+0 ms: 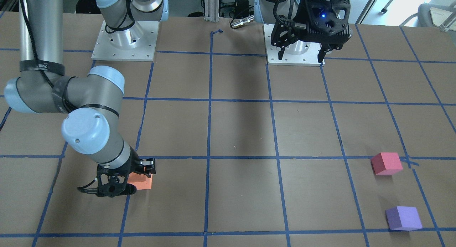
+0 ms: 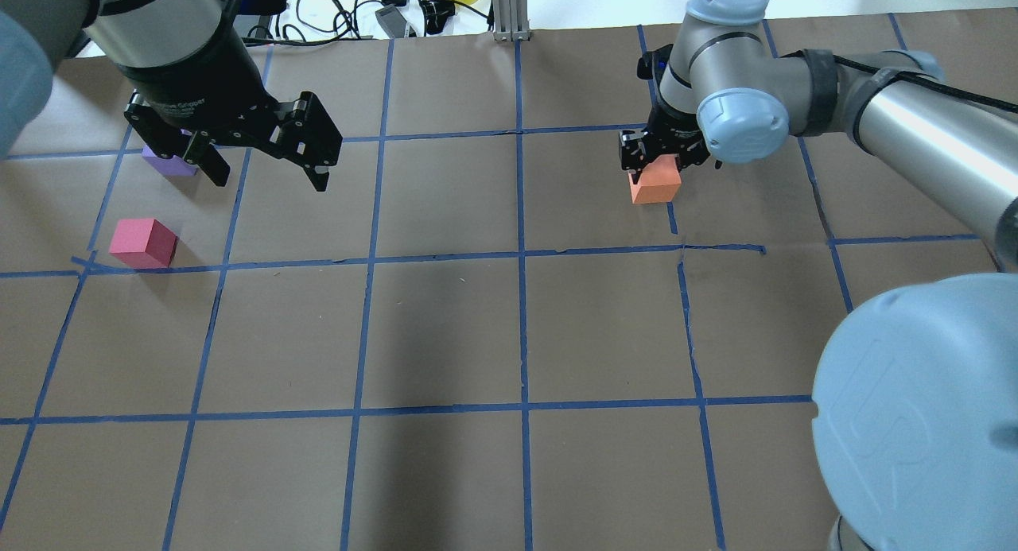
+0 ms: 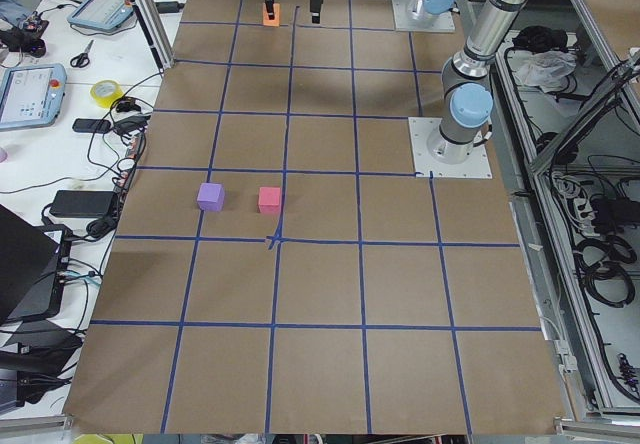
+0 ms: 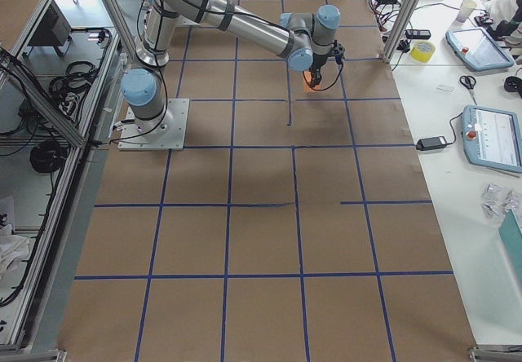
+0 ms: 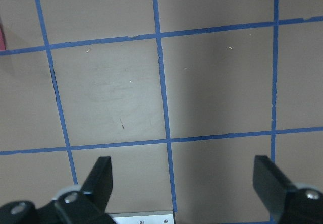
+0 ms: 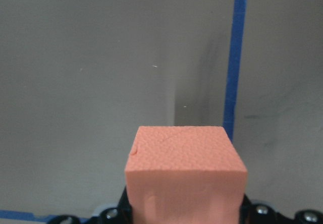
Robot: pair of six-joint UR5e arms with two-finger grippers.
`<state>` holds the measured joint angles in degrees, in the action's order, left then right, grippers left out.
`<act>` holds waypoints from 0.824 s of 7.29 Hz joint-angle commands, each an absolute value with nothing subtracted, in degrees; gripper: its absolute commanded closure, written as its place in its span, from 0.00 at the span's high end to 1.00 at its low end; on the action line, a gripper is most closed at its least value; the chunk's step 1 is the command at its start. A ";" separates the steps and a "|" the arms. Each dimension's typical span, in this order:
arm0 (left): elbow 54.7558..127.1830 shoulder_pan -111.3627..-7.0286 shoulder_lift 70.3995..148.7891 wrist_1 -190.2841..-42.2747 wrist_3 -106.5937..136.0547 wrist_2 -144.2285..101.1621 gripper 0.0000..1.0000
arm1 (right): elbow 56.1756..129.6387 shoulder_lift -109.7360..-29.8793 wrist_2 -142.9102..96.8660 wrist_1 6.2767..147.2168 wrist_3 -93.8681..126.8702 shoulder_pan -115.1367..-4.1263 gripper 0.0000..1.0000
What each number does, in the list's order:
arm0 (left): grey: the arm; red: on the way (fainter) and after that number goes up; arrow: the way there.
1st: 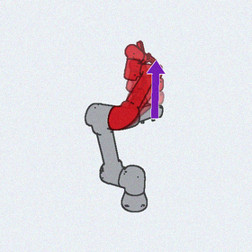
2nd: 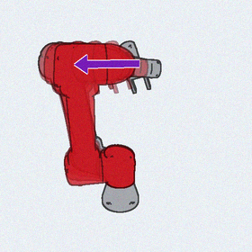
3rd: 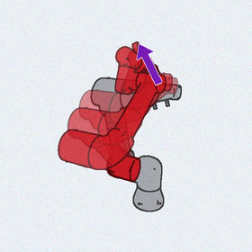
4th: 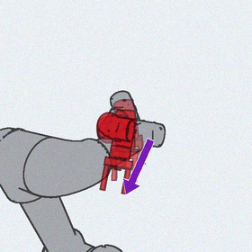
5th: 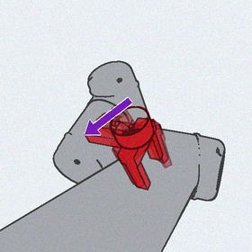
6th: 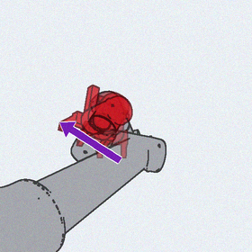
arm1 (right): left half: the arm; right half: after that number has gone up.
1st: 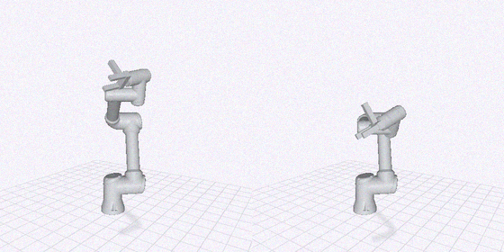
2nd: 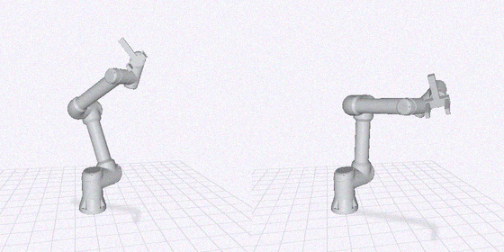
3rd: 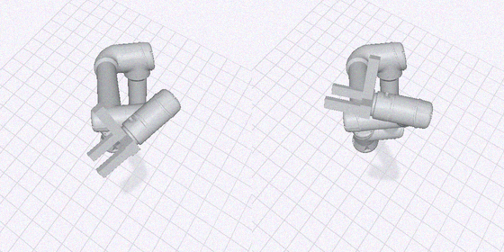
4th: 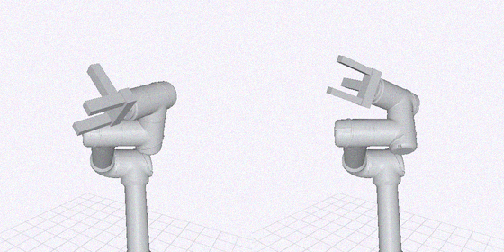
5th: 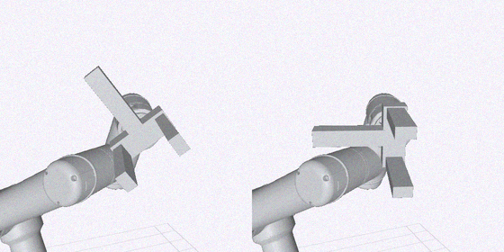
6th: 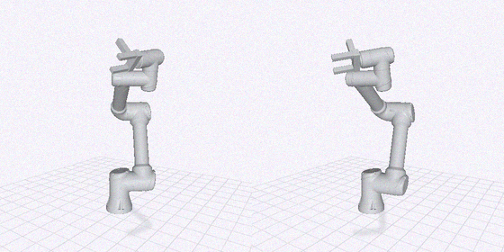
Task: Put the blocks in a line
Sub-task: 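Carry the orange cube toward the table center and release it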
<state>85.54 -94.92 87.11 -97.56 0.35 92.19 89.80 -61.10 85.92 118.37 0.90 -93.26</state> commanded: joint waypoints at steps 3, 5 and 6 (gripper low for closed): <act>85.52 -94.92 87.10 -97.56 0.35 92.11 1.00 | 83.97 -55.49 83.23 119.01 21.04 -106.76 0.00; 85.61 -94.92 87.10 -97.56 0.35 92.11 1.00 | 79.64 -51.96 83.23 118.48 26.60 -110.29 0.00; 85.61 -94.92 87.10 -97.56 0.35 92.11 1.00 | 79.28 -51.33 83.15 118.56 28.28 -111.26 0.00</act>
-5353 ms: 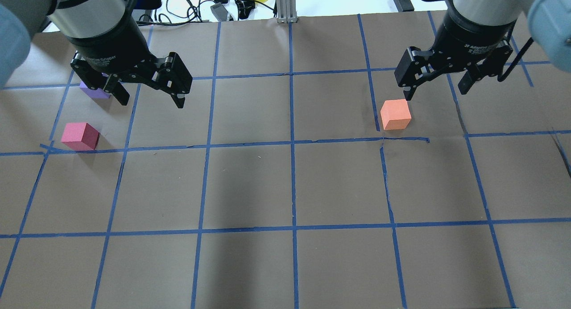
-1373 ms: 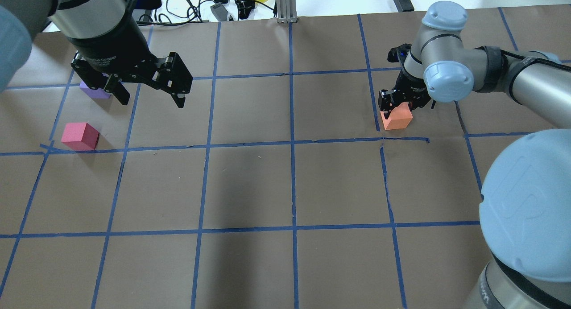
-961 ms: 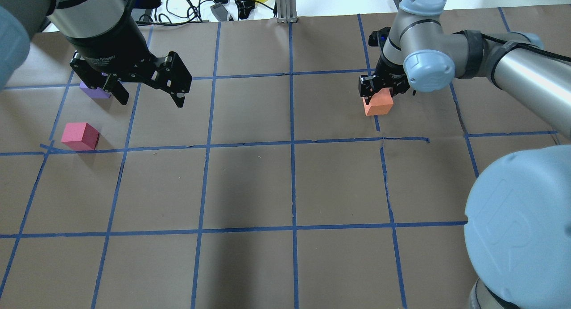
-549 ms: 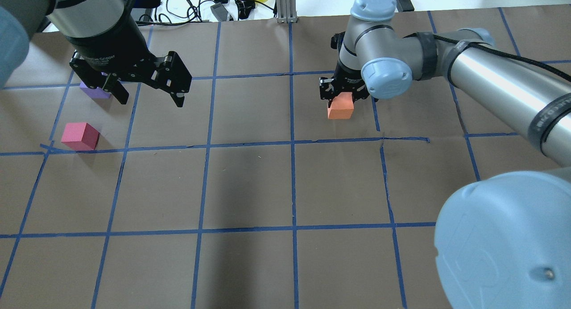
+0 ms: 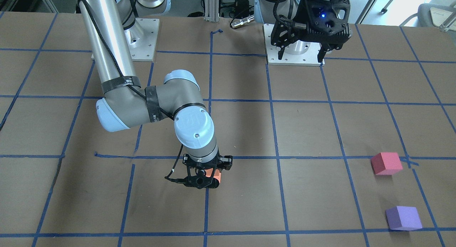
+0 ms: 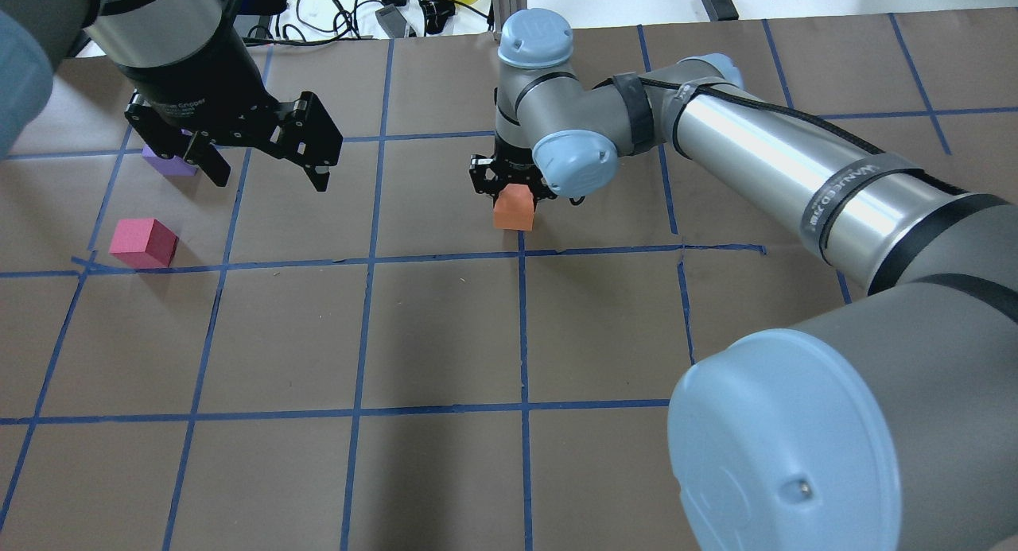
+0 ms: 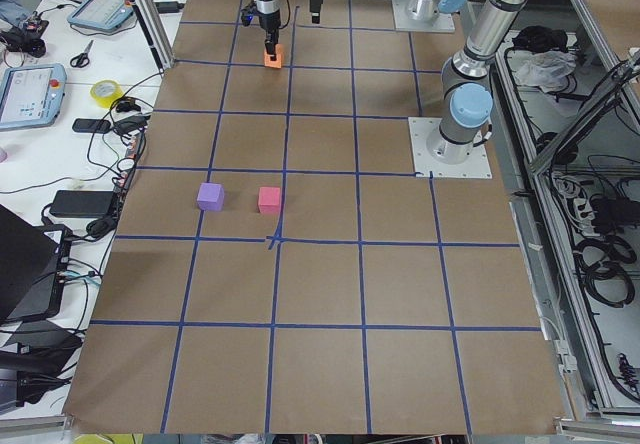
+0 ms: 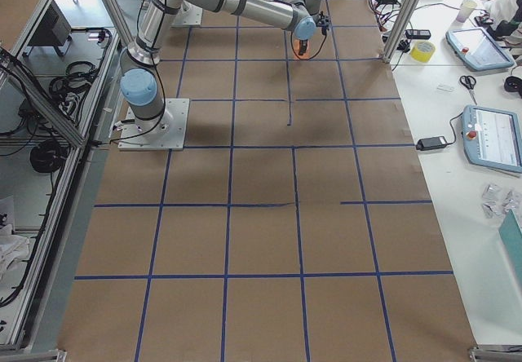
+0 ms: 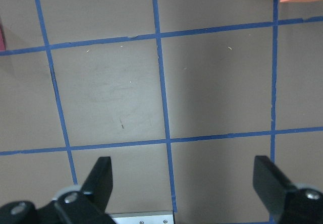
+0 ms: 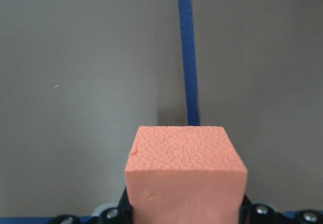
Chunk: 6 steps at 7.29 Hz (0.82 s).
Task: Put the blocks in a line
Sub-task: 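Carry the orange cube toward the table center and release it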
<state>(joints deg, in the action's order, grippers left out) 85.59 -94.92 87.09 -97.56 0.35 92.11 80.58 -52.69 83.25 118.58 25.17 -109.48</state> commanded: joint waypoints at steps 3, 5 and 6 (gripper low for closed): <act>85.61 -94.92 87.10 -97.56 0.35 92.11 1.00 | 75.96 -48.45 80.79 119.09 32.67 -114.24 0.00; 85.60 -94.92 87.10 -97.56 0.35 92.11 1.00 | 69.90 -44.40 80.51 119.09 38.64 -118.20 0.00; 85.52 -94.92 87.10 -97.56 0.35 92.20 1.00 | 68.13 -43.60 80.42 119.00 40.85 -119.26 0.00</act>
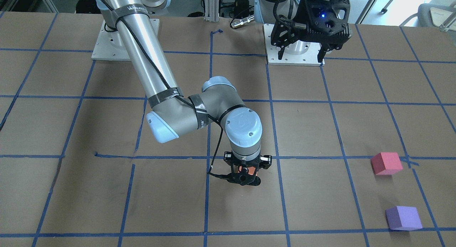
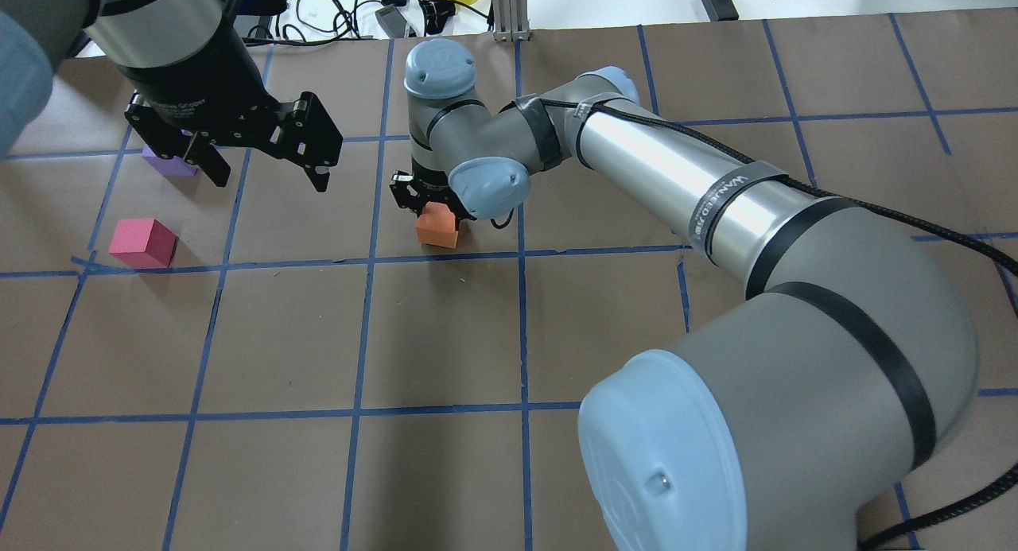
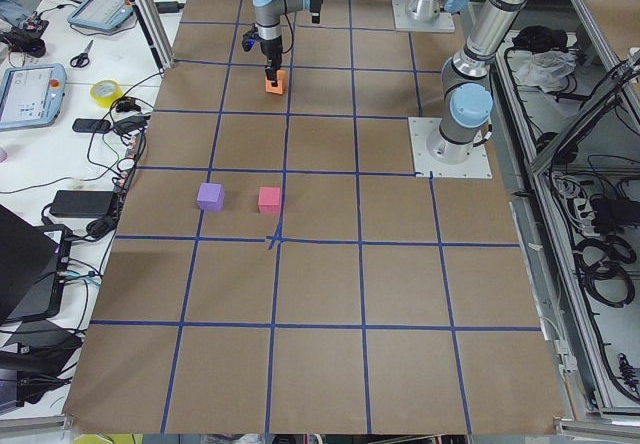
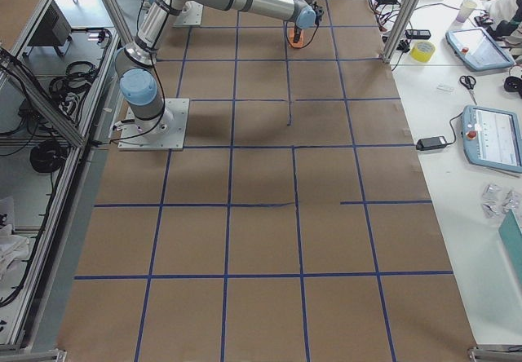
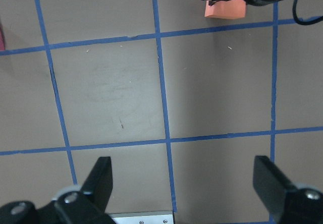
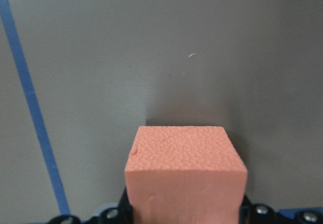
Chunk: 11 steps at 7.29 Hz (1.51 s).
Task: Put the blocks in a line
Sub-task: 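Carry the orange cube toward the table center and release it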
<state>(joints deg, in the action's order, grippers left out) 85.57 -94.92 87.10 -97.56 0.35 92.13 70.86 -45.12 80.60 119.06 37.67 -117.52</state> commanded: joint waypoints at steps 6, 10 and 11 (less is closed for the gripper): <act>85.52 -94.92 87.01 -97.56 0.35 92.20 1.00 | 66.45 -42.36 79.28 119.36 47.02 -121.11 1.00; 85.52 -94.83 87.10 -97.56 0.26 92.90 1.00 | 65.21 -44.81 79.80 115.16 45.89 -119.28 1.00; 85.69 -94.92 87.10 -97.56 0.26 92.81 1.00 | 65.21 -46.48 79.37 112.53 43.79 -116.66 1.00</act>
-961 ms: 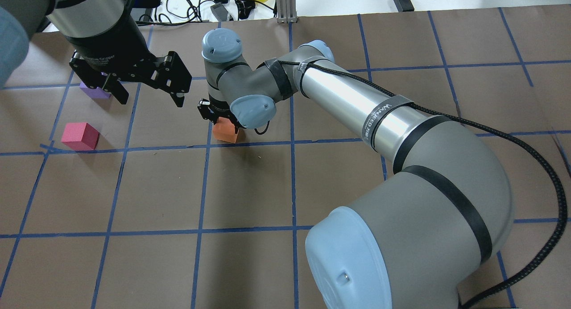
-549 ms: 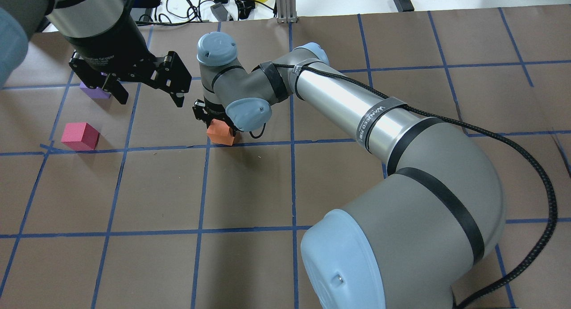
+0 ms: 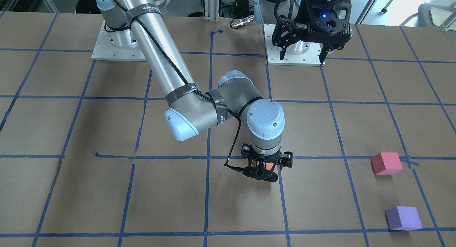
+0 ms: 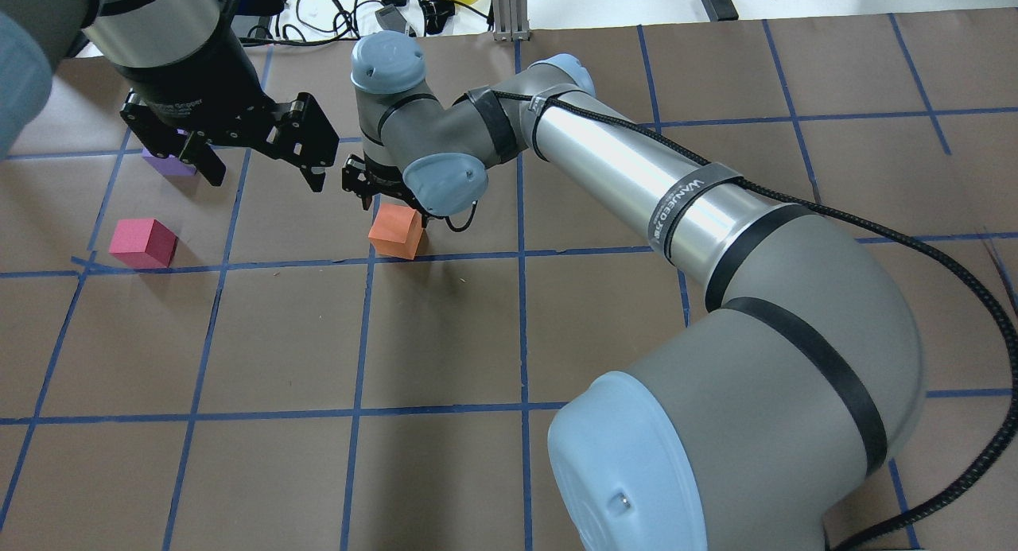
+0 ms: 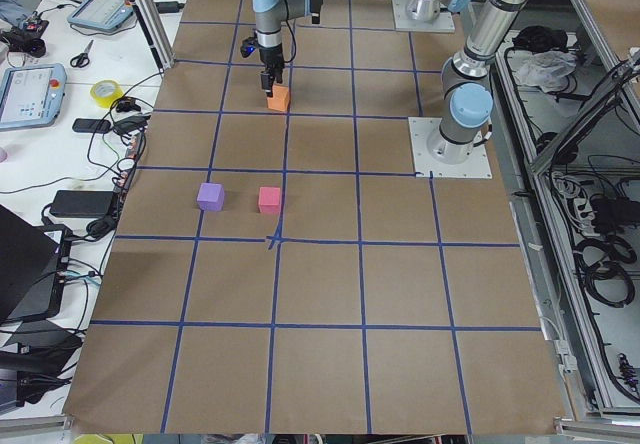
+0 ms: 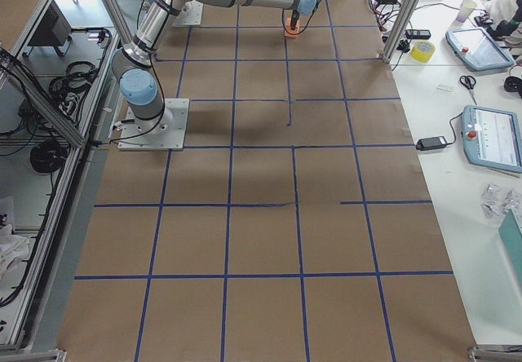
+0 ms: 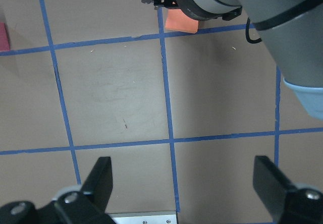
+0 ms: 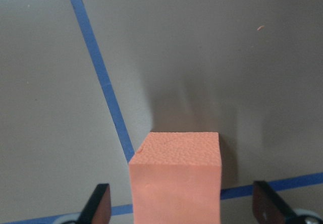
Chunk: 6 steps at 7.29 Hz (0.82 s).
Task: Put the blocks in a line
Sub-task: 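Carry the orange cube toward the table center and release it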
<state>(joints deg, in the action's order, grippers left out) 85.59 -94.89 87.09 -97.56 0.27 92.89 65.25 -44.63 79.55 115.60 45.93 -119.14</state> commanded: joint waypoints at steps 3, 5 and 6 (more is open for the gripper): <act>86.12 -94.83 89.71 -92.42 0.35 92.47 1.00 | 66.01 -50.44 80.42 105.83 32.55 -111.20 1.00; 92.16 -94.83 94.99 -85.21 1.14 92.29 1.00 | 66.88 -53.51 85.32 99.43 16.43 -106.02 1.00; 95.85 -94.83 97.45 -78.73 0.88 91.94 1.00 | 67.75 -55.35 85.43 98.80 10.52 -103.21 1.00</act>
<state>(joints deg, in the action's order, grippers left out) 91.57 -94.84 94.41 -85.55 0.99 92.28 66.82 -53.23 84.22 100.63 18.92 -106.67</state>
